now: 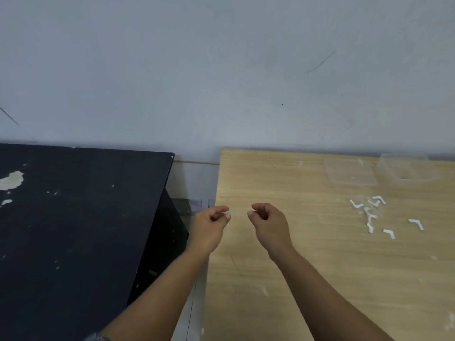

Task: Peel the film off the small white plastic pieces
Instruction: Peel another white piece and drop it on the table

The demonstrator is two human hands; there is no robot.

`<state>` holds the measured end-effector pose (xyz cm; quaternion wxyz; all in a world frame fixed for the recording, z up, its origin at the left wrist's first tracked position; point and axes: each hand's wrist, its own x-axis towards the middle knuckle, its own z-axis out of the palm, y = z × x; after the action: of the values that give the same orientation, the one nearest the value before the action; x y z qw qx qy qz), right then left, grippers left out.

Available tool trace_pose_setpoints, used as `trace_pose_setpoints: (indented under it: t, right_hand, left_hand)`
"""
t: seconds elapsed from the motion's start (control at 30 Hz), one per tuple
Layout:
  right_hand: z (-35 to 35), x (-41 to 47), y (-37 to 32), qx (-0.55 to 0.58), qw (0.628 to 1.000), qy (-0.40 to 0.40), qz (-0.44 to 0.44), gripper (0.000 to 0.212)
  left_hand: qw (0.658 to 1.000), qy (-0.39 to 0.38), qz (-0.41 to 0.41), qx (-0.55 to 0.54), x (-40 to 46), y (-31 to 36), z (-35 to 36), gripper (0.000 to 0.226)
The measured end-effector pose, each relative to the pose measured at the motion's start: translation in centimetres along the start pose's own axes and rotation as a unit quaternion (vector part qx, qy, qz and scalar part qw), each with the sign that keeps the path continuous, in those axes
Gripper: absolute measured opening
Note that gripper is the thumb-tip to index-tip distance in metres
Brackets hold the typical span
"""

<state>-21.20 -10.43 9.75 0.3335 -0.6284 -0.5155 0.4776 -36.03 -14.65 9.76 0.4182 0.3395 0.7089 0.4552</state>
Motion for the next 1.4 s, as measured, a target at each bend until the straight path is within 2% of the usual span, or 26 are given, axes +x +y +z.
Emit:
trace_pose_setpoints:
  t: [0.33, 0.57, 0.9, 1.4]
  right_hand:
    - [3.6, 10.7, -0.2, -0.207, 0.975, 0.009, -0.081, 0.031]
    - [6.5, 17.2, 2.4, -0.391, 0.901, 0.014, -0.185, 0.035]
    - [8.5, 23.0, 3.9, -0.427, 0.879, -0.006, -0.212, 0.047]
    - [8.6, 23.4, 4.0, -0.448, 0.873, -0.01, -0.192, 0.046]
  left_hand:
    - [0.999, 0.029, -0.017, -0.002, 10.9, 0.6, -0.1, 0.019]
    - [0.998, 0.058, 0.004, 0.005, 20.0, 1.2, 2.1, 0.016]
    - [0.992, 0.105, -0.008, 0.067, 30.0, 0.6, 4.3, 0.024]
    - [0.992, 0.068, -0.008, 0.102, 34.8, 0.1, 5.7, 0.024]
